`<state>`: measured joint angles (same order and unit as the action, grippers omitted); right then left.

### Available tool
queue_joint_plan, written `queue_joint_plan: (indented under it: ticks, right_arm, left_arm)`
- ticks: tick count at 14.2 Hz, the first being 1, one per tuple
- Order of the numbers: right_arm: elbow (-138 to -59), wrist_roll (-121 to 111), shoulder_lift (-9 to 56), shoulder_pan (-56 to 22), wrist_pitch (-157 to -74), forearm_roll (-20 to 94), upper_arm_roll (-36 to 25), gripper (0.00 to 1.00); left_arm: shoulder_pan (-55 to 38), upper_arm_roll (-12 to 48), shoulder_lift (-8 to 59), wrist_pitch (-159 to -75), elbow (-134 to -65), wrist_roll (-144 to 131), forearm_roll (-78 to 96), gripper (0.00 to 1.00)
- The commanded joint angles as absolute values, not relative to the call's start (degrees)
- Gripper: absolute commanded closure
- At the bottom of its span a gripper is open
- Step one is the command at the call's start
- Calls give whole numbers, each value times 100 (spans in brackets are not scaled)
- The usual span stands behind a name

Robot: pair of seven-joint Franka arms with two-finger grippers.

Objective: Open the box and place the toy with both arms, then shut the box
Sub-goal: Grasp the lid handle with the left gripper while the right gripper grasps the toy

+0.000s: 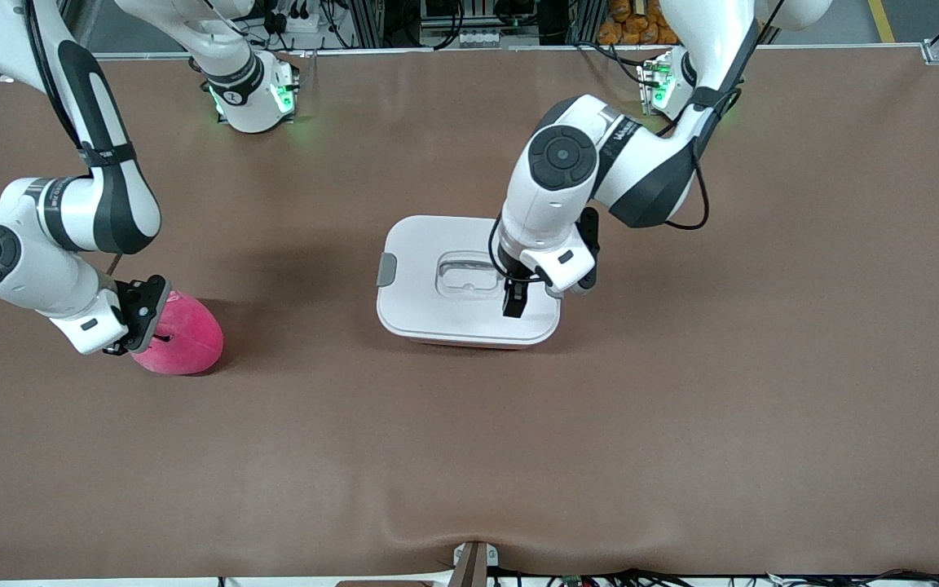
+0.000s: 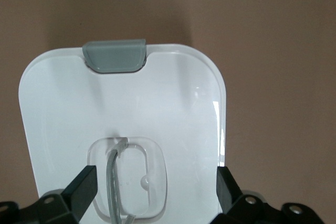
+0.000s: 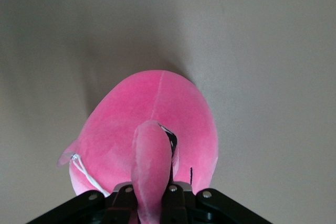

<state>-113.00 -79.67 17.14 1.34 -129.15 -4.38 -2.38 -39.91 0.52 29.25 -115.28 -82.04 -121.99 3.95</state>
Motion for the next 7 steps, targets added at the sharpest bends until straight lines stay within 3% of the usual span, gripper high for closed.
queue_joint_plan:
  ticks: [1,7]
  right_arm:
    - [-11241,-8016,1644,141,-12814,-484,-220,100]
    - [-10400,-7928,1617,132,-12201,-195,-220,100]
  left_arm:
    - [-4245,-26,3146,-11610,-7963,-12690,176,0]
    - [-4605,-26,3436,-11953,-7963,-13490,-52,0]
